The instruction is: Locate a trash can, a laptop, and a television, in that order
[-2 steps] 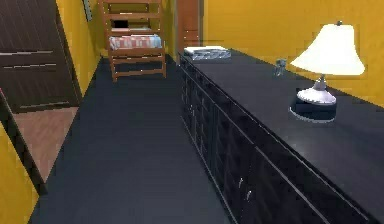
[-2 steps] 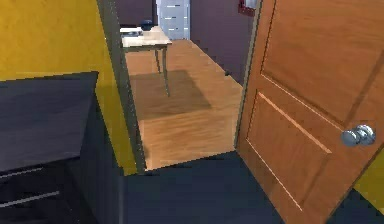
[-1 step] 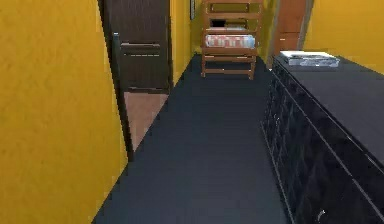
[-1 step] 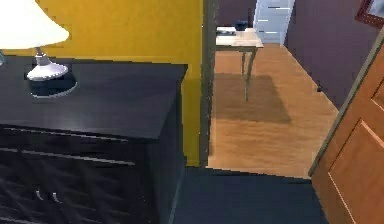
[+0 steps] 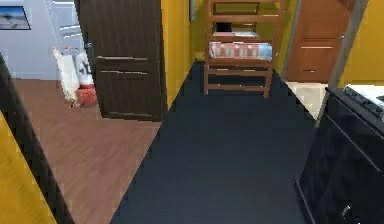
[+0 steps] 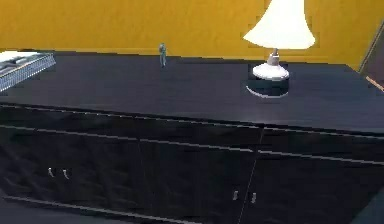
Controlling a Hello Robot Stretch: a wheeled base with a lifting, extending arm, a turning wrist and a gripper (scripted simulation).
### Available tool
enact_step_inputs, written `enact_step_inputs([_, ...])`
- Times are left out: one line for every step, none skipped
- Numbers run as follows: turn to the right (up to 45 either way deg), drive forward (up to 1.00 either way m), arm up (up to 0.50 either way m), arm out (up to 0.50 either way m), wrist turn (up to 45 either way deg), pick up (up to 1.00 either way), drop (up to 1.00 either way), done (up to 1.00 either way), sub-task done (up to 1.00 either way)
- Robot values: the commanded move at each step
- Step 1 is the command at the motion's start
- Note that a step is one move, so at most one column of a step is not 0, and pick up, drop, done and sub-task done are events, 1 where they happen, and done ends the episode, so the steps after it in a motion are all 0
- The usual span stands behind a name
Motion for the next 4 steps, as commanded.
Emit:
enact_step_inputs([0.0,0.95,0.00,0.00,0.0,0.00,0.00,0.00,0.00])
enact_step_inputs([-45.0,0.00,0.00,0.00,0.0,0.00,0.00,0.00,0.00])
enact_step_inputs([-3.0,0.00,0.00,0.00,0.0,0.00,0.00,0.00,0.00])
enact_step_inputs([0.0,0.40,0.00,0.00,0.0,0.00,0.00,0.00,0.00])
